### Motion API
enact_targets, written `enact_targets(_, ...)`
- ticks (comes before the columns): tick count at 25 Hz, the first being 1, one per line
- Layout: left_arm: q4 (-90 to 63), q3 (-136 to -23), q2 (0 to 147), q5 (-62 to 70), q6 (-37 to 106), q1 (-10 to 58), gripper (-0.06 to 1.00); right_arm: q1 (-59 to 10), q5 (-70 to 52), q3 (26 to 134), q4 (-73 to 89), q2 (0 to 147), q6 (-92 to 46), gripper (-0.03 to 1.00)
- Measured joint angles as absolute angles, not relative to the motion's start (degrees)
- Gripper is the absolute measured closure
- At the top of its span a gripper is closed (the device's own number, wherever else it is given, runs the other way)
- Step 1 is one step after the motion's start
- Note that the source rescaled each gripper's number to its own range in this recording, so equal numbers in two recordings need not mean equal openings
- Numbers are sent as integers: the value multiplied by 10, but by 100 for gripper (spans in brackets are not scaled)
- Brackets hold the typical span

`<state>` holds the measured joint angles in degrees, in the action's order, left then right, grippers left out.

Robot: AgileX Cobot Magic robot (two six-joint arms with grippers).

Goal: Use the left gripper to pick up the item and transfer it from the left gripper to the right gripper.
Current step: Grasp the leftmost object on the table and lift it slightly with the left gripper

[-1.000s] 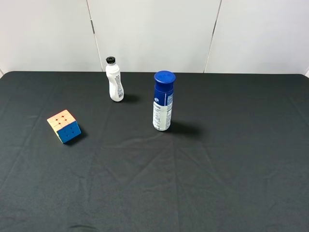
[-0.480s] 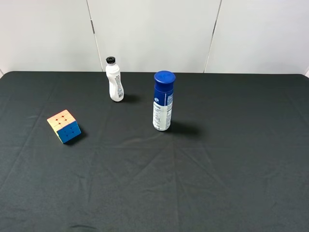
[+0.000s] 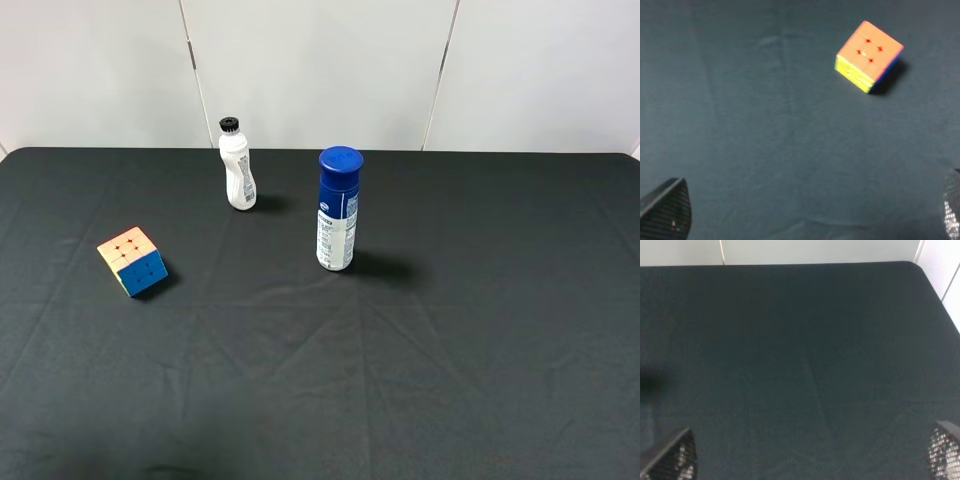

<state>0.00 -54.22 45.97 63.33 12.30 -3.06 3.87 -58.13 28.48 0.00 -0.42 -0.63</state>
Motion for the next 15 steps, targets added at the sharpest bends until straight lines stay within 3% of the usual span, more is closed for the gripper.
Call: enact_targets(15, 9, -575, 773, 555, 148, 65, -6, 39, -581, 285, 0, -4, -6, -3)
